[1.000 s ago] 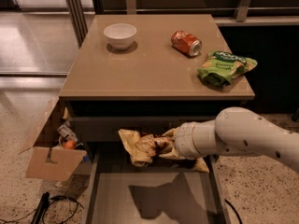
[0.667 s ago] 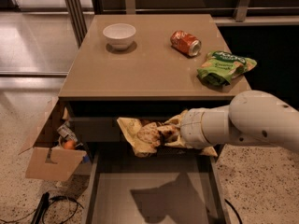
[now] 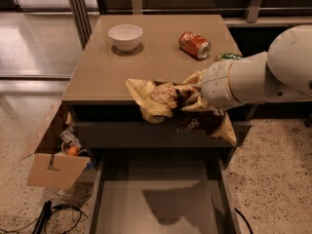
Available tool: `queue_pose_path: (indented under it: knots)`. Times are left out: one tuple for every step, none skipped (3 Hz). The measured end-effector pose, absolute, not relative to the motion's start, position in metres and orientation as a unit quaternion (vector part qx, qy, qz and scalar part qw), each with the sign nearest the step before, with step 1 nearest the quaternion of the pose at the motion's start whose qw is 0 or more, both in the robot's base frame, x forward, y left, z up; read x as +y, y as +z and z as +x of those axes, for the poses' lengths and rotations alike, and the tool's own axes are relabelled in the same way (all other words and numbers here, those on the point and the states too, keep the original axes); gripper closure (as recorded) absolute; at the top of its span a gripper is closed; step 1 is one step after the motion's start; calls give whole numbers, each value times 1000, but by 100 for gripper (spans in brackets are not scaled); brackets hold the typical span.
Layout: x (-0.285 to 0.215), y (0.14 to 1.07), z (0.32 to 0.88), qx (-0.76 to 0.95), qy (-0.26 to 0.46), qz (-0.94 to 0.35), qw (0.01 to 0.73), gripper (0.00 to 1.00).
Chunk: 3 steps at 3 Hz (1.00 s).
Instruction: Pick brown chip bag from middle drawer and place on counter
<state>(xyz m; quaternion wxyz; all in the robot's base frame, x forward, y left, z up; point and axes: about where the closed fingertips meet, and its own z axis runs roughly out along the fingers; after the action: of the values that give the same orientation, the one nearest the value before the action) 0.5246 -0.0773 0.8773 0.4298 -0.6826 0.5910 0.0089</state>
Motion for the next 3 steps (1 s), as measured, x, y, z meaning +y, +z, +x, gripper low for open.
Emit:
queue_pose_path:
  knots:
    - [-77, 877, 525, 591, 9, -683, 430, 100]
    - [-59, 893, 537, 563, 5, -698, 443, 100]
    - [-31, 914, 574, 526, -10, -719, 454, 100]
